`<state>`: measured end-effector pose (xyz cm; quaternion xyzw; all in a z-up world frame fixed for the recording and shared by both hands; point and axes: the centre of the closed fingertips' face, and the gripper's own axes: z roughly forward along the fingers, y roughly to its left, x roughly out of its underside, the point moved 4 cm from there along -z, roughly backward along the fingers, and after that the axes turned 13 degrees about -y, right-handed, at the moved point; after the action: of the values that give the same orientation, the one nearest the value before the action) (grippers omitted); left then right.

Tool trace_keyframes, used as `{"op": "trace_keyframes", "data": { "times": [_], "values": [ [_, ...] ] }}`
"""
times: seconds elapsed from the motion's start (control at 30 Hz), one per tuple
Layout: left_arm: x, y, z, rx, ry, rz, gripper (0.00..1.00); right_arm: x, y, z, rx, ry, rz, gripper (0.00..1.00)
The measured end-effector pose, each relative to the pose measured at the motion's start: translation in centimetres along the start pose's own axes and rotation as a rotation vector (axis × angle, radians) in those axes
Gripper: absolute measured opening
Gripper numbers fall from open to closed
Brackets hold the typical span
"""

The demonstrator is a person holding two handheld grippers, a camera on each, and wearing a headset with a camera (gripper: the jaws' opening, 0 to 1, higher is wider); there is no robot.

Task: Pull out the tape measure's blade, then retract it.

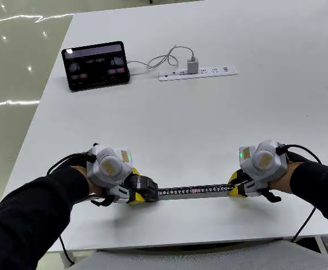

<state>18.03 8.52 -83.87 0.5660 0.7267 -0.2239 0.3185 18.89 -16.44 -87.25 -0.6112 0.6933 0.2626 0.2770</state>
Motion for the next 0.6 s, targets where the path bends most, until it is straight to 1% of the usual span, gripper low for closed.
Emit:
{"op": "trace_keyframes", "data": {
  "times": [0.6],
  "values": [
    [0.0, 0.0, 0.0, 0.000, 0.000, 0.000, 0.32, 1.1, -0.3, -1.2, 0.013, 0.009, 0.012, 0.09]
  ]
}}
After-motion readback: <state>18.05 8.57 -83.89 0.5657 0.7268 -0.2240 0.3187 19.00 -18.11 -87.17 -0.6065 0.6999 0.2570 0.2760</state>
